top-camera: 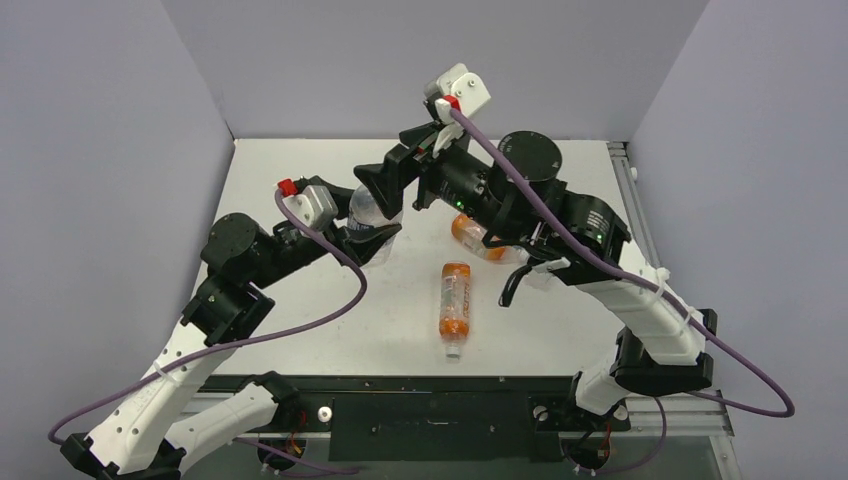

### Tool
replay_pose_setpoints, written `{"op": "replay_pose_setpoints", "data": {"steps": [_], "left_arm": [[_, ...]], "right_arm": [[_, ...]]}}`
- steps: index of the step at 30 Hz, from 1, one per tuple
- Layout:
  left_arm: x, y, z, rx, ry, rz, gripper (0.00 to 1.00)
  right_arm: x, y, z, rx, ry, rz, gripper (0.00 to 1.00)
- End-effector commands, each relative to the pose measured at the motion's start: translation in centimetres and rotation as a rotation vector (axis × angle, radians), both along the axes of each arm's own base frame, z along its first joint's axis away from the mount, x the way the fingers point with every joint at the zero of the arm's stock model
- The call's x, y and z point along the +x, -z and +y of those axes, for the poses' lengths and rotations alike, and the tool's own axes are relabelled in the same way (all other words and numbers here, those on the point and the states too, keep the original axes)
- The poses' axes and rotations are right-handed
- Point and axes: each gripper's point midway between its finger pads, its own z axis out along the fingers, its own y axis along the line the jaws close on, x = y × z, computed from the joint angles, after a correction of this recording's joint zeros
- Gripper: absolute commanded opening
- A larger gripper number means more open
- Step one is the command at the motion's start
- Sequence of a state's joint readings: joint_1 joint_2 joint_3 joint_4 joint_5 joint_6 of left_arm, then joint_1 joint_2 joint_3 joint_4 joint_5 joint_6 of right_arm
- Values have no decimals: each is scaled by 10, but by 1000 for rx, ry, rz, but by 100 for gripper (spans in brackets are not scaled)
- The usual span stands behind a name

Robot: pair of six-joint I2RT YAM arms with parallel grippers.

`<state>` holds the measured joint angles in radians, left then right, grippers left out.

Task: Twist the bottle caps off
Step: Unscrew the bottle cap from the plastic bottle.

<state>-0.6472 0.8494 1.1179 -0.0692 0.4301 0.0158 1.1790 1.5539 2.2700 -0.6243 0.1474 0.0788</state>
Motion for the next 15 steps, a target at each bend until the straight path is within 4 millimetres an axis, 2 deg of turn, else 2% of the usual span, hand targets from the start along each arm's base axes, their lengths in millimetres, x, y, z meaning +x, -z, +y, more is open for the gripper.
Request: {"op": "replay_pose_setpoints", "data": {"steps": [1, 4, 10, 15], "left_arm": [[4, -24, 11, -42, -68, -85, 0], [2, -26, 11, -47, -63, -85, 0], [1, -28, 11, -56, -59, -82, 0], [0, -30, 11, -65, -55, -77, 0]], "right_arm": [[23, 8, -9, 26, 161, 54, 73], [25, 10, -8, 25, 167, 57, 69], [24, 12, -1, 37, 123, 83, 54], [24, 23, 10, 17, 78, 109, 54]]}}
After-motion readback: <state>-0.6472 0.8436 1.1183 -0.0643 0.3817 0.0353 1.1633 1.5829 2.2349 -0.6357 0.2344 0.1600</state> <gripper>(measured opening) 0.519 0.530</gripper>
